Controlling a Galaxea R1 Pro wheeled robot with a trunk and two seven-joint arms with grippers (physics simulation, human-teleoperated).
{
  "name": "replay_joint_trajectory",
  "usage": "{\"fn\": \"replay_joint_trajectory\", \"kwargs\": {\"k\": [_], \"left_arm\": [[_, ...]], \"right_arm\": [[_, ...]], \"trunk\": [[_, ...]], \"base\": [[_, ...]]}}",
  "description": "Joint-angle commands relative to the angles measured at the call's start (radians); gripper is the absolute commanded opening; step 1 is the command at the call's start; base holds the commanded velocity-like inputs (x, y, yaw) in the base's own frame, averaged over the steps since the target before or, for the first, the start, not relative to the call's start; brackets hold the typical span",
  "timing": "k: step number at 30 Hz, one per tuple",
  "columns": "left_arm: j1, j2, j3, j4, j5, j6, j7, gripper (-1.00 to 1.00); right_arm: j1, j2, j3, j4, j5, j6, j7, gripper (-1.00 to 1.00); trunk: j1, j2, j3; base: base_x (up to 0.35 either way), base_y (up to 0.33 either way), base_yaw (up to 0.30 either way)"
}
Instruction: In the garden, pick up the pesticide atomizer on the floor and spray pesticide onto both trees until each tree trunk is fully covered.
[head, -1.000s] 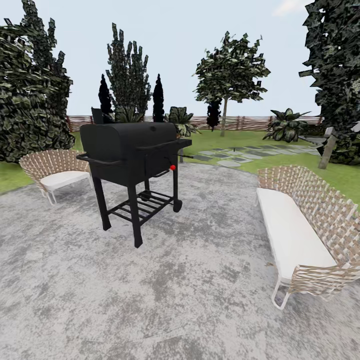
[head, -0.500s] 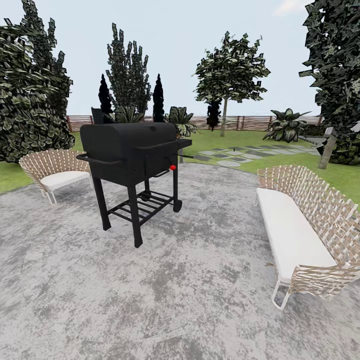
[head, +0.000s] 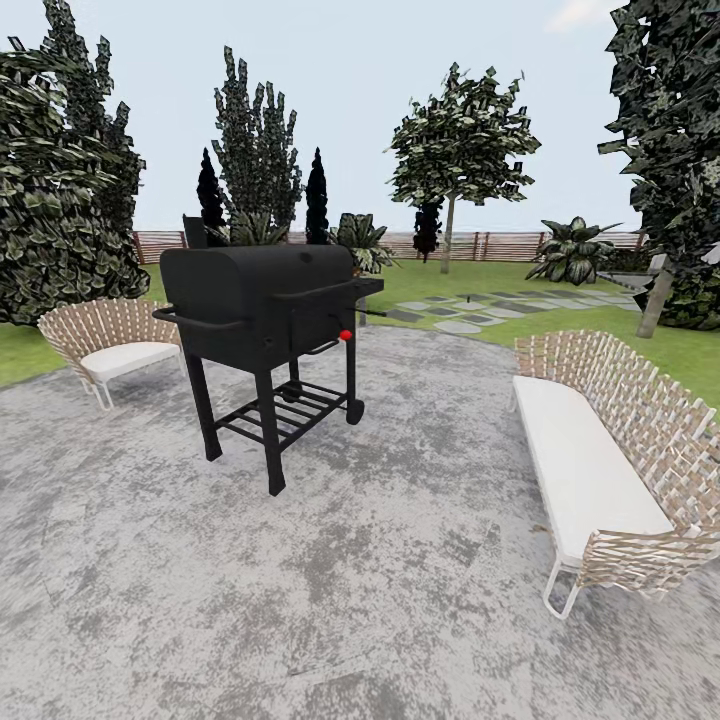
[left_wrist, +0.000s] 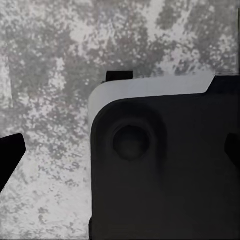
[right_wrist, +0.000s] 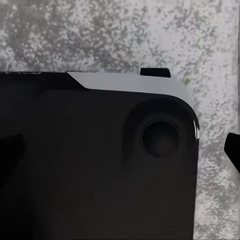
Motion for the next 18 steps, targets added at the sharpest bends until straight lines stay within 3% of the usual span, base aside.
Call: {"fn": "replay_joint_trajectory", "kwargs": {"k": [1,7,8,11,15,18], "left_arm": [[-0.006,0.0,0.0,-0.005,0.0,-0.009,0.0,1.0],[-0.041,-0.001,-0.001,-0.039,0.003,-0.043,-0.002,1.0],[-0.095,-0.002,0.0,-0.096,0.003,-0.233,-0.002,1.0],[-0.158,-0.005,0.0,-0.109,0.003,-0.234,-0.001,1.0],[-0.207,-0.007,0.0,-0.113,0.004,-0.234,-0.001,1.0],[-0.219,-0.005,0.001,-0.113,0.004,-0.237,0.0,1.0]], "right_arm": [[-0.001,0.0,0.0,-0.005,0.0,-0.009,-0.001,1.0],[-0.012,-0.001,-0.003,-0.039,-0.001,-0.043,-0.001,1.0],[-0.016,-0.001,-0.003,-0.246,-0.001,-0.259,-0.001,1.0],[-0.066,-0.001,-0.004,-0.273,-0.001,-0.26,-0.001,1.0],[-0.136,-0.002,-0.004,-0.275,-0.001,-0.26,-0.001,1.0],[-0.153,-0.002,-0.005,-0.271,-0.002,-0.26,-0.001,1.0]], "trunk": [[0.0,-0.001,-0.001],[0.0,-0.001,-0.001],[0.0,-0.001,-0.001],[0.0,-0.001,-0.001],[0.0,-0.001,-0.001],[0.0,-0.001,-0.001]], "base": [[0.0,0.0,0.0],[0.0,0.0,0.0],[0.0,0.0,0.0],[0.0,0.0,0.0],[0.0,0.0,0.0],[0.0,0.0,0.0]]}}
